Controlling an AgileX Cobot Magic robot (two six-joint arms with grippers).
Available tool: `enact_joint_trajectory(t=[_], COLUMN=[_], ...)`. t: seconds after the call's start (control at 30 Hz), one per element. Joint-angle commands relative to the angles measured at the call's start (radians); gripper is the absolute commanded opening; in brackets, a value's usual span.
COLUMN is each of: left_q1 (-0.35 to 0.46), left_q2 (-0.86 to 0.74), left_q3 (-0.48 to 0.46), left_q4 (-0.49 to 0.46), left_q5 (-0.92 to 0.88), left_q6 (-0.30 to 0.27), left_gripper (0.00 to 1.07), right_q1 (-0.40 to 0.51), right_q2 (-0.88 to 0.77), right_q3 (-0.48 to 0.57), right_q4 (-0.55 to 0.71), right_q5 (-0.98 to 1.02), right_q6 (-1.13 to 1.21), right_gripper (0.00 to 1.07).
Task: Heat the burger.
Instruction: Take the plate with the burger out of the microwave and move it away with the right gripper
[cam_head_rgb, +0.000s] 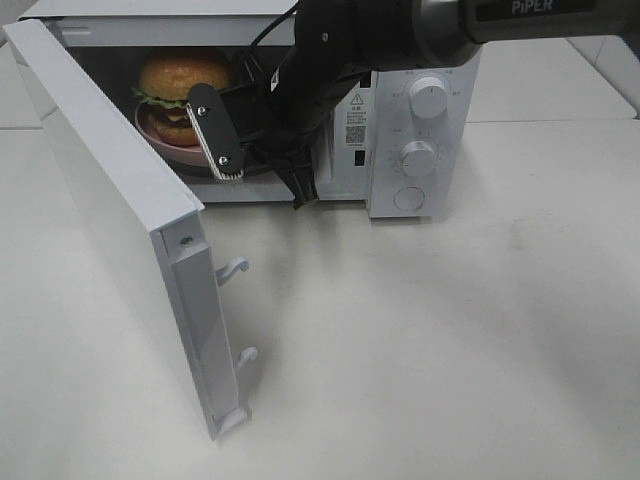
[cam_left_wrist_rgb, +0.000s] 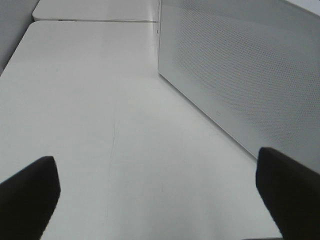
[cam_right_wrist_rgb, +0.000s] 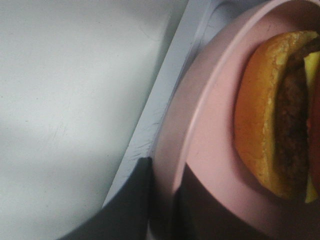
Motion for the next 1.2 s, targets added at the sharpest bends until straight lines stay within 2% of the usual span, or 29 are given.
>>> enact_joint_trajectory(t=[0.03,0.37,0.97,1.2], left_q1=[0.002,0.002,0.002,0.002], left_q2=[-0.005,-0.005,-0.005,-0.005], left_q3=[-0.001,-0.001,-0.001,-0.001], left_q4=[-0.005,-0.005,-0.005,-0.005], left_q5=[0.002,0.002,0.002,0.002], left_q6=[-0.005,-0.005,-0.005,-0.005], left_gripper=[1.00,1.00,1.00,1.00], right_q1=[-0.011,-0.017,-0.014,-0.014], right_q2=[-0.059,-0.149,-0.291,-0.373], right_q3=[0.038,0.190,0.411,0.541], right_q4=[0.044,0.090,0.091,0.091], right_q5=[-0.073,-0.120,-0.152,-0.208], right_q6=[-0.080,-0.178,-0.182,-0.182], right_gripper=[0.00,0.00,0.00,0.00])
